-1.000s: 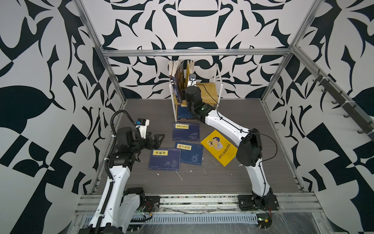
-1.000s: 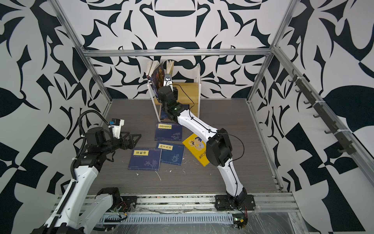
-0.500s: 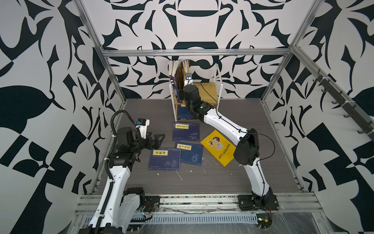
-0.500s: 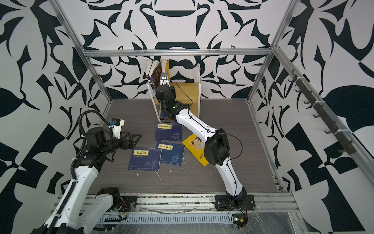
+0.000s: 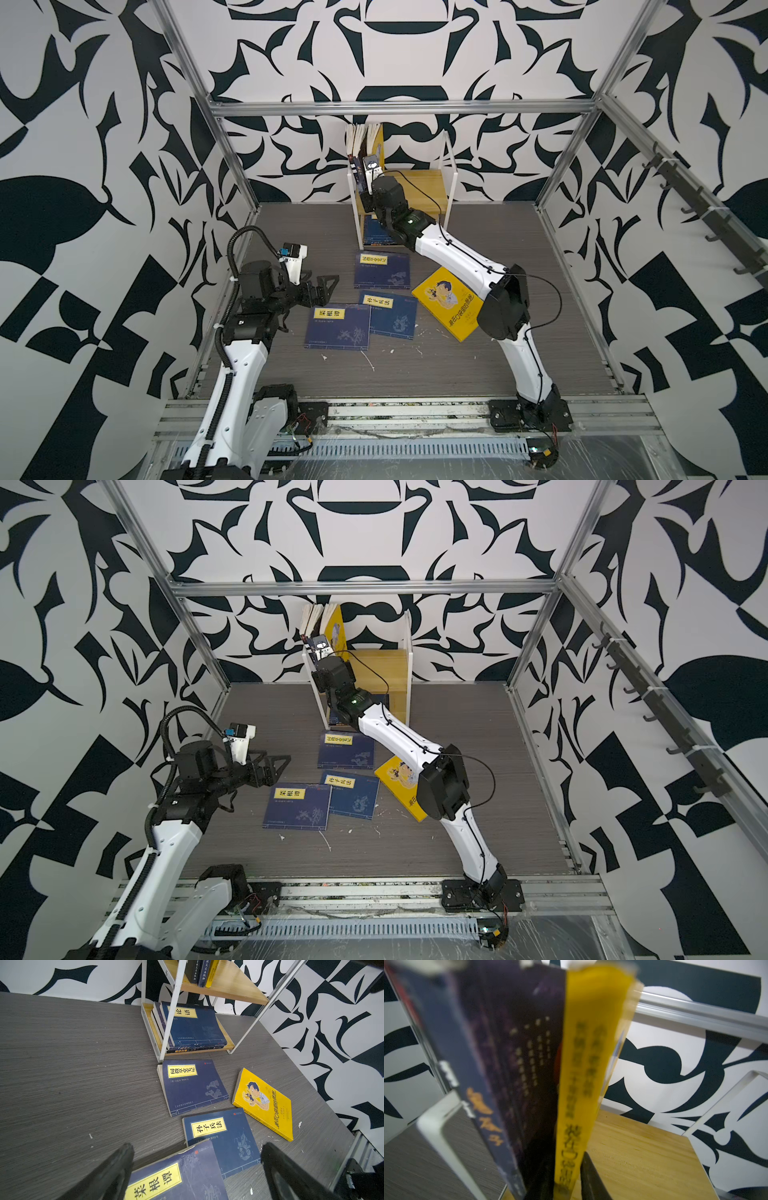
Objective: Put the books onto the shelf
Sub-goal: 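Lower the yellow book into the shelf beside the standing books with the right gripper, then push the yellow book upright against the shelved books with the right gripper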
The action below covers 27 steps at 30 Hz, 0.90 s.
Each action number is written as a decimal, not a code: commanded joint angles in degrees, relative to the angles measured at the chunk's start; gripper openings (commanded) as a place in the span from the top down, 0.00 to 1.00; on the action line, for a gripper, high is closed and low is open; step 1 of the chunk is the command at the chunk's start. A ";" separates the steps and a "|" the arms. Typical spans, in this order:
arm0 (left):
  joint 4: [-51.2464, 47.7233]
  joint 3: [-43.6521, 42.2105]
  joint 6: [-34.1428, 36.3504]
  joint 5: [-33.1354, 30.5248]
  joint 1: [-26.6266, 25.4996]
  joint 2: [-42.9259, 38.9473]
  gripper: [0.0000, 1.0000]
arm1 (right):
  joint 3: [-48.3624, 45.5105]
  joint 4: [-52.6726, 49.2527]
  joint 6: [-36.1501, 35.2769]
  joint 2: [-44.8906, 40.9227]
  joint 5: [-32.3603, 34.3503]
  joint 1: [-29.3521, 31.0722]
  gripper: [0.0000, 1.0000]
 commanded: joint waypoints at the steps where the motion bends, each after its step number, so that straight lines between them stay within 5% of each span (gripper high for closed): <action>1: 0.53 -0.95 0.11 1.18 -0.05 -0.50 0.00 | -1.23 2.08 -3.49 -3.74 -0.65 0.68 0.71; 17: 0.65 -0.98 -0.19 1.63 0.74 -0.15 0.00 | -11.58 4.65 -9.34 -11.13 -5.01 1.30 0.54; 27: 0.56 -0.86 -0.34 2.00 1.31 -0.11 0.00 | -2.49 -3.35 -12.53 -8.22 -13.87 1.13 0.52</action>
